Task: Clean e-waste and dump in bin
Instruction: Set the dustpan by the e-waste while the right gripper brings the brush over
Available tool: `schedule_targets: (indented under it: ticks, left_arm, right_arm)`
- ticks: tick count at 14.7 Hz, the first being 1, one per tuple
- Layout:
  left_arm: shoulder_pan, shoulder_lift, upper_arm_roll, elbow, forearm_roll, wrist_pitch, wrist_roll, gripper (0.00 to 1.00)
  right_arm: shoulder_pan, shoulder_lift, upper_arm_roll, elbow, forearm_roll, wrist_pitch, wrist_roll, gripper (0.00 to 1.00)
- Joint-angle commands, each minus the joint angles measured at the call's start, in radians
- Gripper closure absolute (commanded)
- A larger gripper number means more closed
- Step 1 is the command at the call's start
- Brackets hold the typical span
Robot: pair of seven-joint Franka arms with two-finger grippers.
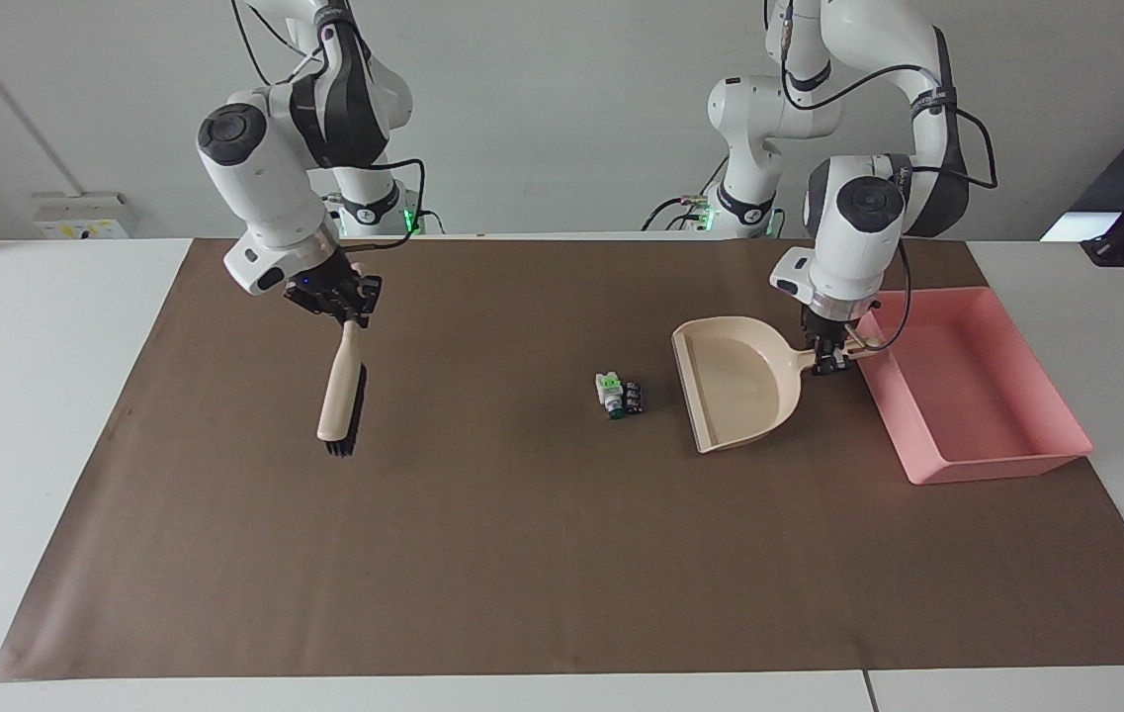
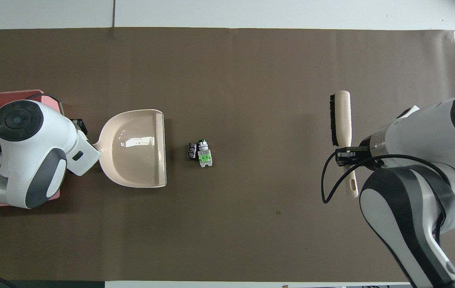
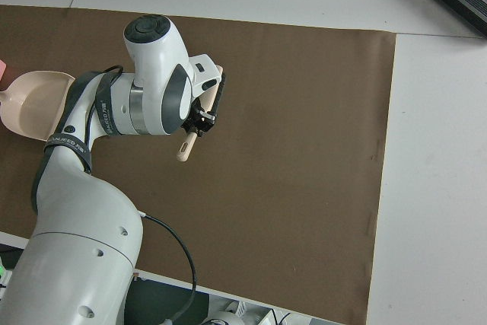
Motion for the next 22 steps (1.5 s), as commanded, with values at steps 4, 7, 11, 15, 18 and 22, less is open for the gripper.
schedule_targets:
  ticks: [4, 7, 11, 15, 18, 22]
  left_arm:
    - [-0.077, 0.034, 0.009, 0.008, 0.122, 0.029, -0.062, 1.0]
    - [-0.101, 0.071, 0.009, 0.023, 0.145, 0.035, -0.094, 1.0]
    - [-0.129, 0.104, 0.011, 0.021, 0.147, 0.037, -0.154, 1.0]
    - [-0.131, 0.107, 0.009, 0.018, 0.148, 0.037, -0.157, 1.0]
    - [-0.132, 0.105, 0.009, 0.014, 0.148, 0.038, -0.171, 1.0]
    - [-0.132, 0.104, 0.009, 0.009, 0.16, 0.04, -0.175, 1.0]
  right_arm:
    - [0.219, 0.046, -0.001, 0.001, -0.044, 0.055, 0.292, 1.0]
    - [0.309, 0.092, -0.001, 0.005, -0.044, 0.121, 0.389, 1.0]
    - [0.409, 0.138, 0.002, 0.013, -0.039, 0.193, 0.485, 1.0]
    - [0.463, 0.218, 0.002, 0.116, -0.039, 0.172, 0.498, 1.0]
    - [0.512, 0.348, 0.002, 0.258, -0.044, 0.14, 0.547, 1.0]
    - [0.53, 0.425, 0.002, 0.316, -0.094, 0.123, 0.582, 1.0]
